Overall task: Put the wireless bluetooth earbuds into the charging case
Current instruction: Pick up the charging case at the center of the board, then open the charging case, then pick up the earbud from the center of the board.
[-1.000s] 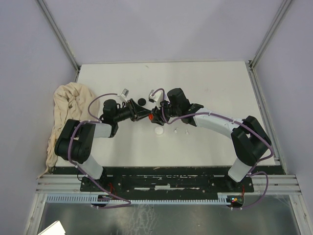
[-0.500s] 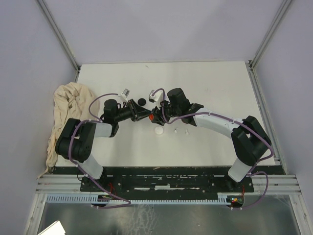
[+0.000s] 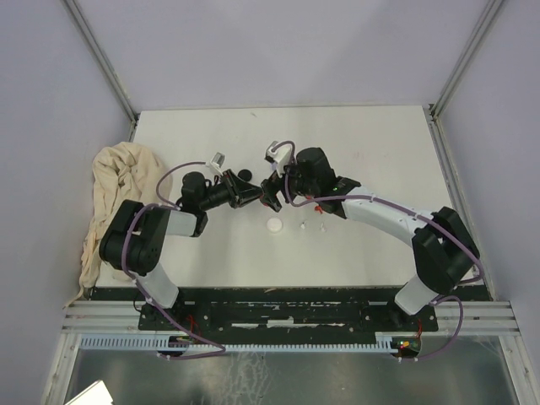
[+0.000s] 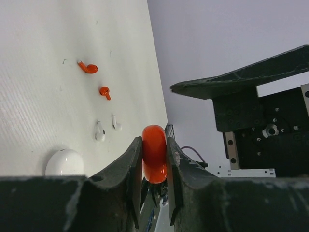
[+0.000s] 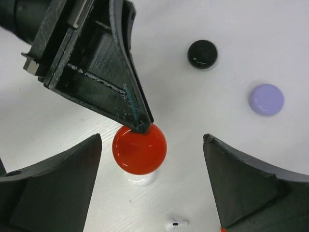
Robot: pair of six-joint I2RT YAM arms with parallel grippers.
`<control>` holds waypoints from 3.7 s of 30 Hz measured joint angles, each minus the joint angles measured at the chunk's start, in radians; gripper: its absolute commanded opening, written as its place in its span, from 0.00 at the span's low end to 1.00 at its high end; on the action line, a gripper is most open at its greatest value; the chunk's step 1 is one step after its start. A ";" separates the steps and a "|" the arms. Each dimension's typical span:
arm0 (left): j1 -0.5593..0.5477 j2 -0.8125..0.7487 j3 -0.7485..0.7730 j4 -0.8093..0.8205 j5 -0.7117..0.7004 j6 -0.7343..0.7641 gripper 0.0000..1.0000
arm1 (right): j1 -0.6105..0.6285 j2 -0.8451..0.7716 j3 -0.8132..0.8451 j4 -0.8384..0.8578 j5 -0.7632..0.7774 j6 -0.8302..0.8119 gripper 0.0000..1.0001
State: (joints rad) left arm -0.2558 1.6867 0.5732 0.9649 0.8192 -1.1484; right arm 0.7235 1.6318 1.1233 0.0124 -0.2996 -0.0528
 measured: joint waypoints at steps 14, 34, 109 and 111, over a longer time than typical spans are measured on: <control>0.000 0.184 -0.145 0.483 -0.247 -0.345 0.03 | -0.008 -0.080 -0.003 -0.027 0.321 0.233 0.96; -0.008 0.212 -0.180 0.563 -0.302 -0.459 0.03 | -0.012 0.073 0.006 -0.051 0.334 0.276 0.96; 0.059 0.162 -0.221 0.564 -0.335 -0.467 0.03 | -0.156 0.282 0.165 -0.546 0.458 0.254 0.40; 0.060 0.163 -0.221 0.564 -0.335 -0.467 0.03 | -0.157 0.282 0.165 -0.549 0.457 0.254 0.40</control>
State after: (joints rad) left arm -0.1963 1.8492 0.3523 1.5291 0.4839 -1.6154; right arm 0.5667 1.9133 1.2884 -0.5362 0.1574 0.2008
